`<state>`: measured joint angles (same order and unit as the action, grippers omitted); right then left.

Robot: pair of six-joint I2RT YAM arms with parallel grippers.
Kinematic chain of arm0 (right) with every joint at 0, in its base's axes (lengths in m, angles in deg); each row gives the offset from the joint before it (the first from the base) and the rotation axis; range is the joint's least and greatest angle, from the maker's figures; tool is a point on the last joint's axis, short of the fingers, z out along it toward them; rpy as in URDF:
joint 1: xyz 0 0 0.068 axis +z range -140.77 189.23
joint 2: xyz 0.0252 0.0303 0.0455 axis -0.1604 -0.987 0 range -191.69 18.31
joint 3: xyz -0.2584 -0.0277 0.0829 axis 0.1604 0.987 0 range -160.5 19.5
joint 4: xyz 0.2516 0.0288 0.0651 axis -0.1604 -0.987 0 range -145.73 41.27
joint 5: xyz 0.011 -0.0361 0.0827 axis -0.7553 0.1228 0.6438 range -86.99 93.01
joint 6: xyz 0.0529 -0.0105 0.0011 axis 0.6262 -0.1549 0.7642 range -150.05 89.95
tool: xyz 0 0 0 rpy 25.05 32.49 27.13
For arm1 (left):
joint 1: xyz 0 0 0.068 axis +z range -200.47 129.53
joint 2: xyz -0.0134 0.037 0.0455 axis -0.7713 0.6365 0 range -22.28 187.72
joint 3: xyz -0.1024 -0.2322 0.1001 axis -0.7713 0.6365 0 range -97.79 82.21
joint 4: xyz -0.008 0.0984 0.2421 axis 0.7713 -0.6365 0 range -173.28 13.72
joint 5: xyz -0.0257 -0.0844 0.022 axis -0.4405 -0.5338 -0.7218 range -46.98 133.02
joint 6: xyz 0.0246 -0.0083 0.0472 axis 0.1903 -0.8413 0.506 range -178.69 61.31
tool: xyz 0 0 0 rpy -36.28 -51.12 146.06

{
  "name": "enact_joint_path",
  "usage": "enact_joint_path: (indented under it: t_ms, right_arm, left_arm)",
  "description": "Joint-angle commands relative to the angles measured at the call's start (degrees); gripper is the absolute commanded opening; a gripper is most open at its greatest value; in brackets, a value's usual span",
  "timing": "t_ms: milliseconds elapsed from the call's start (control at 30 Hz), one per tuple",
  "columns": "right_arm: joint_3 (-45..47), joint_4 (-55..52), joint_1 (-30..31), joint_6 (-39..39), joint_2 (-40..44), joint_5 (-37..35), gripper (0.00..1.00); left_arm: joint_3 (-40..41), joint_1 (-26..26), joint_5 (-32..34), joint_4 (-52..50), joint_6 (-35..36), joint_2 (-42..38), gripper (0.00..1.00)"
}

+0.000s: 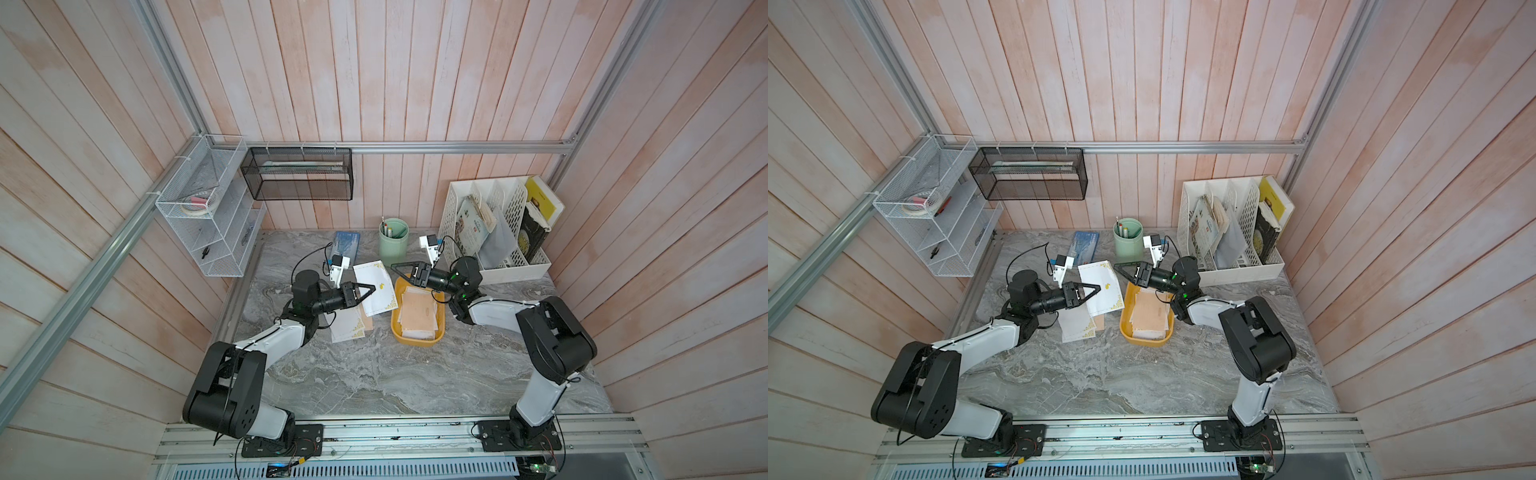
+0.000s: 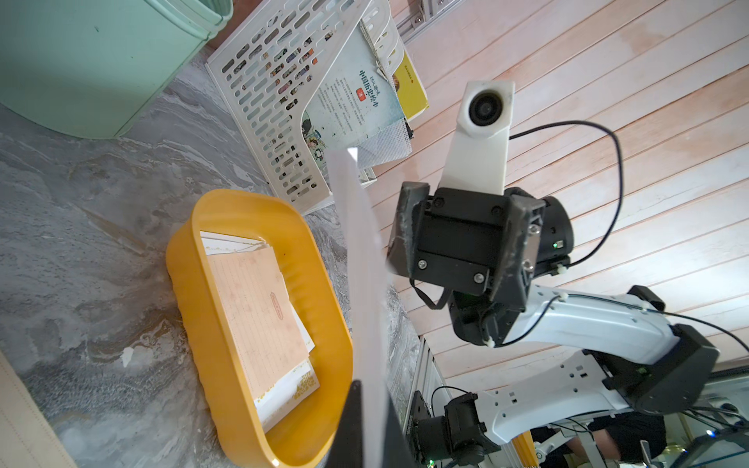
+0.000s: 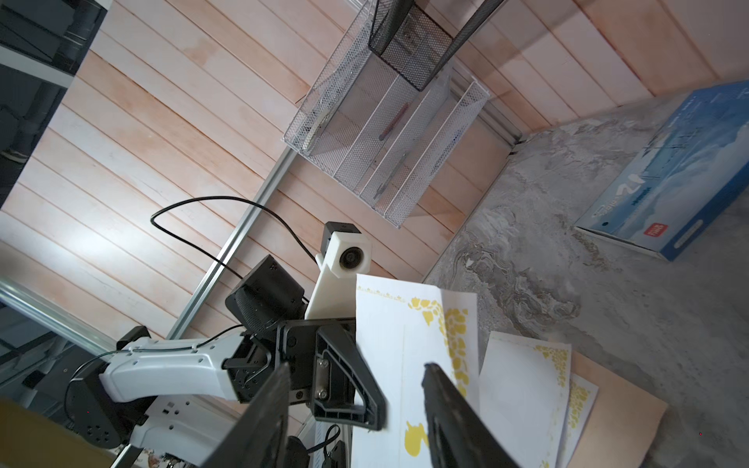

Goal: Take out the stationery paper from the storage box
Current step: Pick up the stationery paper from the storage box.

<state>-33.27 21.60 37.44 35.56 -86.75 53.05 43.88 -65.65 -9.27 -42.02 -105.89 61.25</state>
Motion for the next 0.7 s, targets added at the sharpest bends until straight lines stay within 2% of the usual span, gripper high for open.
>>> enact_joint_path:
  t_ms: [0, 200, 667]
  right_arm:
    - [-1.45, 15.62, -0.63, 9.77, -3.15, 4.04, 0.54]
    - [-1.51, 9.3, -0.74, 4.83, -3.13, 3.65, 0.54]
    - [-6.83, 7.95, 1.41, 4.81, -7.65, 5.33, 0.54]
  left_arm:
    - [0.44, -0.13, -1.08, 0.38, 0.24, -2.03, 0.0]
    - [0.14, -0.16, -0.74, -1.42, 1.12, -3.59, 0.0]
    - [0.71, -0.23, -1.16, -0.63, 0.27, -3.93, 0.0]
